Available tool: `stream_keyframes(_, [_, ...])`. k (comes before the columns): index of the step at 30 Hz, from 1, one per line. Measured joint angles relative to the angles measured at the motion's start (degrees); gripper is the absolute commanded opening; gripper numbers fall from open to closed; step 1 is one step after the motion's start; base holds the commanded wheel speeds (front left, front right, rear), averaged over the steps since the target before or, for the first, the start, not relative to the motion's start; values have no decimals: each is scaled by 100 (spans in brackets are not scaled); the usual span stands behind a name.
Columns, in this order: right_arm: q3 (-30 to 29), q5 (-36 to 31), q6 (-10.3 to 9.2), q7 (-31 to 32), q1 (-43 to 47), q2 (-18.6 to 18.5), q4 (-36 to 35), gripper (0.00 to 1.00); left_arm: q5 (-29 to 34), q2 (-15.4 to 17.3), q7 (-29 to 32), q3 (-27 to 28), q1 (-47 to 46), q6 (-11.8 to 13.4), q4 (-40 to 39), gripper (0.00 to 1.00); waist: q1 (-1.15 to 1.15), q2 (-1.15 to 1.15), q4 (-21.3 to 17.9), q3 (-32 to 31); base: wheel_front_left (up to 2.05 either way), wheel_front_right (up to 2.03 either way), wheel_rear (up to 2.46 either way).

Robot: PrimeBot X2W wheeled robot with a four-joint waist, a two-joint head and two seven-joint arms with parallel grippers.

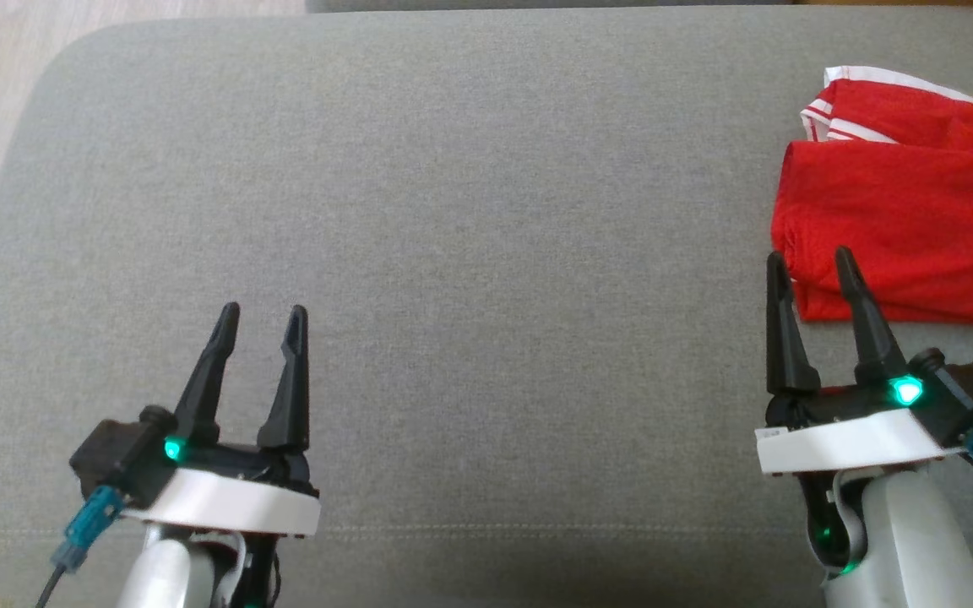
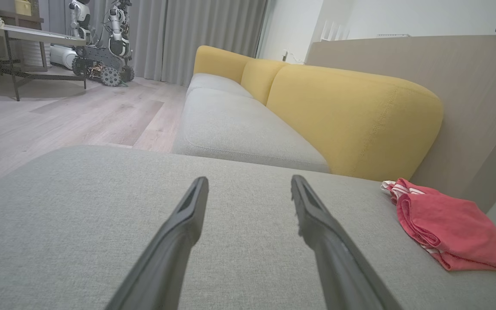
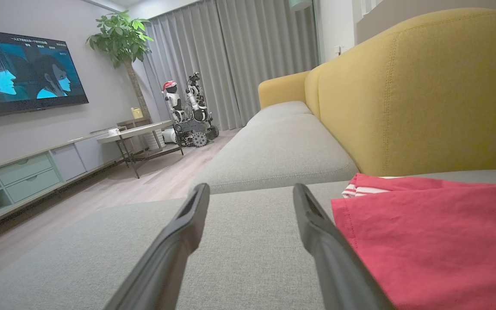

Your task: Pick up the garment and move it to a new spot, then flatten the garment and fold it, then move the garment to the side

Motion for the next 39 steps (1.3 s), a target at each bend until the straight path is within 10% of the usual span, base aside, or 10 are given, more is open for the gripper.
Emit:
stream_keyframes(31, [2, 52, 0, -16, 44, 5, -55, 100, -179, -1, 0, 220, 36, 24, -51, 100, 0, 0, -65, -18, 0, 0, 0])
stream_keyframes(32, [2, 68, -1, -14, 44, 5, -40, 0, -178, -2, 0, 220, 37, 24, -36, 0, 0, 0, -63, -13, 0, 0, 0])
stream_keyframes(39, [1, 148, -2, 21, 369, 5, 533, 0, -243, -7, 31, 140, 324, 23, 570, 0, 0, 0, -69, -22, 0, 0, 0])
